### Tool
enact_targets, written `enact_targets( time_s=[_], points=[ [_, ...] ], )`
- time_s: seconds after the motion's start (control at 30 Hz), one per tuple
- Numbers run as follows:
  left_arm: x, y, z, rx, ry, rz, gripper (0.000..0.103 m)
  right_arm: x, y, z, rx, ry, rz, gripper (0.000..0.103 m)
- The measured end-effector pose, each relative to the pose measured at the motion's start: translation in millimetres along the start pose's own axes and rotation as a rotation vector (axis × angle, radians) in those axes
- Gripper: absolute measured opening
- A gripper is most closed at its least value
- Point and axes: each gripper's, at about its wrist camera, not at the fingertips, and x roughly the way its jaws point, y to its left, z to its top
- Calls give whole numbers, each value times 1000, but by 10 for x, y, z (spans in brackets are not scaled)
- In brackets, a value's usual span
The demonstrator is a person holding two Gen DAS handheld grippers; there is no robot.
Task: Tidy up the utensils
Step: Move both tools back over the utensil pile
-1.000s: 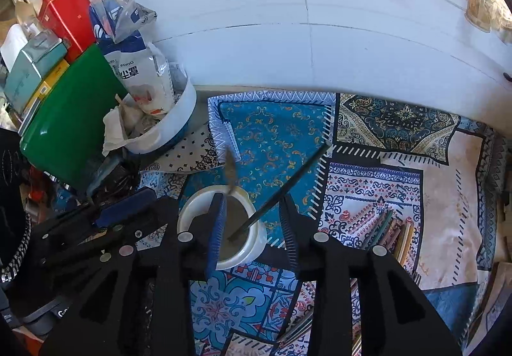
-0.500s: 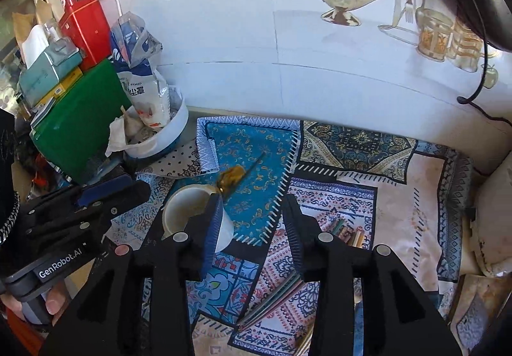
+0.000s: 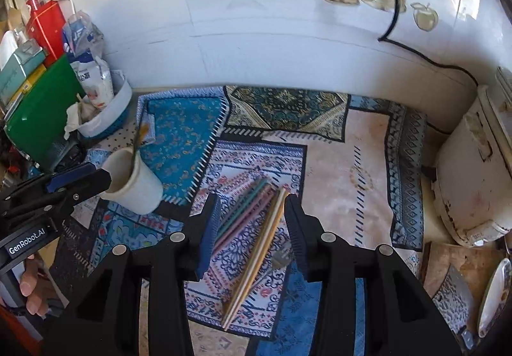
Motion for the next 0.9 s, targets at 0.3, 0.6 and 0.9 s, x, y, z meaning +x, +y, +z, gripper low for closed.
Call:
enact_targets(
  time_s=[0.3, 0.6, 0.9],
  points=[
    [525, -269, -346, 1, 140, 28, 34, 587, -425, -450, 35, 204, -9, 38],
    [819, -242, -614, -48, 230, 61, 34, 1038, -405, -744, 16, 330, 35, 38],
    [1060, -352, -683, -48, 287, 18, 34, 1181, -441, -798, 22, 363, 87, 38]
  ],
)
